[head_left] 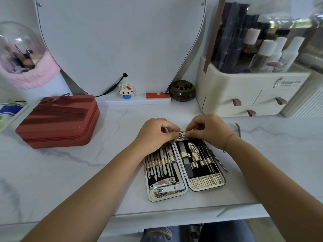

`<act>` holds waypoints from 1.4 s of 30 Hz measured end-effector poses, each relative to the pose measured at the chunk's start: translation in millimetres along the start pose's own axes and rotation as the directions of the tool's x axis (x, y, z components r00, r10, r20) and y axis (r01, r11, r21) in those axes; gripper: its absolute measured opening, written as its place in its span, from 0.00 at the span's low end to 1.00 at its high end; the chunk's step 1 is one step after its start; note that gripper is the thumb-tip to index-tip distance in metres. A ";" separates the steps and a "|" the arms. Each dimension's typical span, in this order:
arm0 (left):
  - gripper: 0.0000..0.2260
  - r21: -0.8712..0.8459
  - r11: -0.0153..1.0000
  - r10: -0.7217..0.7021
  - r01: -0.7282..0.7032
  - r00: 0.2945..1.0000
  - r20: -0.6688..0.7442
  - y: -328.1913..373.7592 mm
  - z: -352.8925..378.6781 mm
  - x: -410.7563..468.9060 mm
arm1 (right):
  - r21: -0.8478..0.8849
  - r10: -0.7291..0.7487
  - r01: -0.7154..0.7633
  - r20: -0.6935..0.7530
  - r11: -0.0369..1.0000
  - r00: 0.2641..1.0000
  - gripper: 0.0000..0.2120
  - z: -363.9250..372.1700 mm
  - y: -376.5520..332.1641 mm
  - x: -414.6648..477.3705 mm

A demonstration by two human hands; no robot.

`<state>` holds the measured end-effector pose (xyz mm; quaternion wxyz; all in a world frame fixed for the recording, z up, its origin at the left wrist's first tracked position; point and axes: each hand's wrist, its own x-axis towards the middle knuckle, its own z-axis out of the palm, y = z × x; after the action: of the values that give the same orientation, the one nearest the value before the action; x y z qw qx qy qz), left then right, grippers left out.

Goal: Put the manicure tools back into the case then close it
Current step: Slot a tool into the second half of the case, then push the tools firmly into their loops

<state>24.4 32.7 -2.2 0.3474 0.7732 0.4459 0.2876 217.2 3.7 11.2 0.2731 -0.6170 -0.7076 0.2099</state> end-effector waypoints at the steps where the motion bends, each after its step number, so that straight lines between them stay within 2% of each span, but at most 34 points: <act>1: 0.05 0.004 1.000 -0.001 0.001 1.000 0.001 -0.4 0.0 0.2 | 0.006 0.000 0.000 0.002 1.000 1.000 0.05 -0.8 0.3 -0.4; 6: 0.04 0.012 1.000 -0.009 0.008 1.000 0.011 -0.3 0.3 0.3 | -0.015 -0.009 0.009 -0.001 1.000 1.000 0.02 -3.7 1.7 -4.4; 11: 0.07 0.005 1.000 -0.024 0.024 1.000 0.014 -2.3 2.0 2.1 | 0.055 0.095 -0.085 -0.214 0.995 0.972 0.02 -41.8 12.9 -22.7; 13: 0.07 0.022 0.999 -0.030 0.029 1.000 0.004 -3.0 3.6 3.6 | 0.010 0.138 -0.139 -0.184 0.990 0.973 0.03 -50.7 15.0 -38.5; 16: 0.06 0.054 0.998 -0.021 0.021 1.000 -0.010 -3.7 5.5 4.1 | -0.111 0.191 -0.195 -0.048 0.975 0.980 0.04 -41.8 14.1 -65.2; 18: 0.06 0.066 0.998 -0.010 0.011 1.000 -0.015 -3.8 6.1 3.3 | -0.124 0.210 -0.210 -0.019 0.970 0.978 0.06 -31.3 14.3 -79.3; 25: 0.06 0.039 0.999 -0.004 0.003 1.000 0.024 -4.8 1.3 0.1 | -0.085 0.271 -0.282 -0.120 0.956 0.955 0.04 -20.9 14.9 -92.9; 33: 0.07 0.007 0.999 -0.042 0.041 0.997 0.059 -5.8 -4.6 -1.2 | -0.369 0.316 -0.342 -0.131 0.864 0.940 0.07 -21.9 1.7 -84.4; 39: 0.06 0.010 0.999 -0.033 0.032 0.998 0.047 -6.5 -4.0 -3.2 | -0.447 0.305 -0.342 -0.156 0.827 0.940 0.06 -20.0 -2.5 -81.4; 42: 0.06 0.002 0.999 -0.038 0.038 0.998 0.055 -7.0 -4.3 -2.8 | -0.465 0.305 -0.323 -0.114 0.825 0.945 0.06 -24.5 -1.0 -78.0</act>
<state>16.5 33.9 -5.6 0.3645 0.7724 0.4508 0.2595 239.2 -74.4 20.5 0.0868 -0.7765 -0.6212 0.0603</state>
